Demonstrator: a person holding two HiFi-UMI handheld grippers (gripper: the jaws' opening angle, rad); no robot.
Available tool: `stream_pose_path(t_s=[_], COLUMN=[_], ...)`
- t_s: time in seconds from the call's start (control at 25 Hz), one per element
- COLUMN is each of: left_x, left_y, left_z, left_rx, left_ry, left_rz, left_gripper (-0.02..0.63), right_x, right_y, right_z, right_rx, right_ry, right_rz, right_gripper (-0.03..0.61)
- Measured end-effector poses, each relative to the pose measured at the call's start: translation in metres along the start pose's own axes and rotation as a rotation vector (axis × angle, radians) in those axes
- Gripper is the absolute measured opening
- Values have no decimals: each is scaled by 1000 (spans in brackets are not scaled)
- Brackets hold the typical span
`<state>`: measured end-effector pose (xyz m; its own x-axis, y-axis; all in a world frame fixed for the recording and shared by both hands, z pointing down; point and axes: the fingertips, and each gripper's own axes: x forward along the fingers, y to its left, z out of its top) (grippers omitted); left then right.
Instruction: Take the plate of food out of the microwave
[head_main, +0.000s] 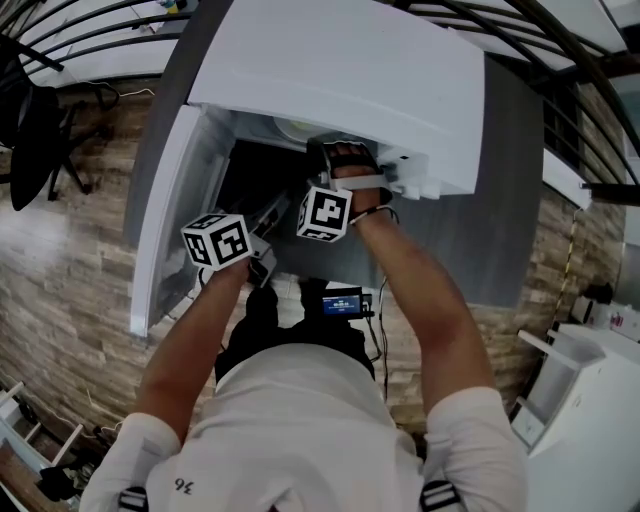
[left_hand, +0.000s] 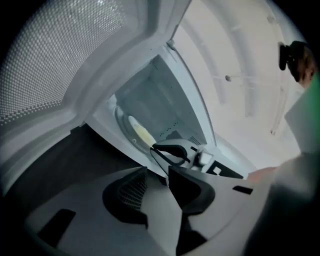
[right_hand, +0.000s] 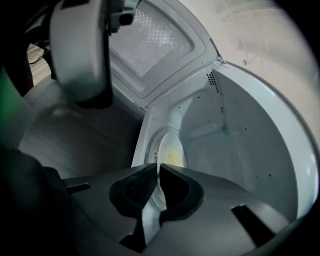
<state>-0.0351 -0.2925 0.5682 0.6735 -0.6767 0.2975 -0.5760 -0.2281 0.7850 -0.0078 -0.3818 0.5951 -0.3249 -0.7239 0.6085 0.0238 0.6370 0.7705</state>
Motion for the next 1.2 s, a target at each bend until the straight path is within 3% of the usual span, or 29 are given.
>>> stream_pose_path(t_s=[0.12, 0.48, 0.8, 1.2], left_x=[13, 25, 41, 58], left_y=[9, 36, 45, 53], left_z=[9, 37, 49, 40], left_rx=[-45, -22, -63, -130], left_ry=[-20, -73, -60, -2], left_rz=[11, 83, 62, 83], left_gripper=[126, 127, 126, 113], right_x=[-9, -31, -44, -52], right_y=[7, 27, 41, 48], right_z=[1, -4, -11, -22], right_rx=[12, -13, -75, -80], right_ry=[-27, -72, -101, -147], right_rz=[-4, -4, -7, -22], right_gripper=[20, 20, 20, 21])
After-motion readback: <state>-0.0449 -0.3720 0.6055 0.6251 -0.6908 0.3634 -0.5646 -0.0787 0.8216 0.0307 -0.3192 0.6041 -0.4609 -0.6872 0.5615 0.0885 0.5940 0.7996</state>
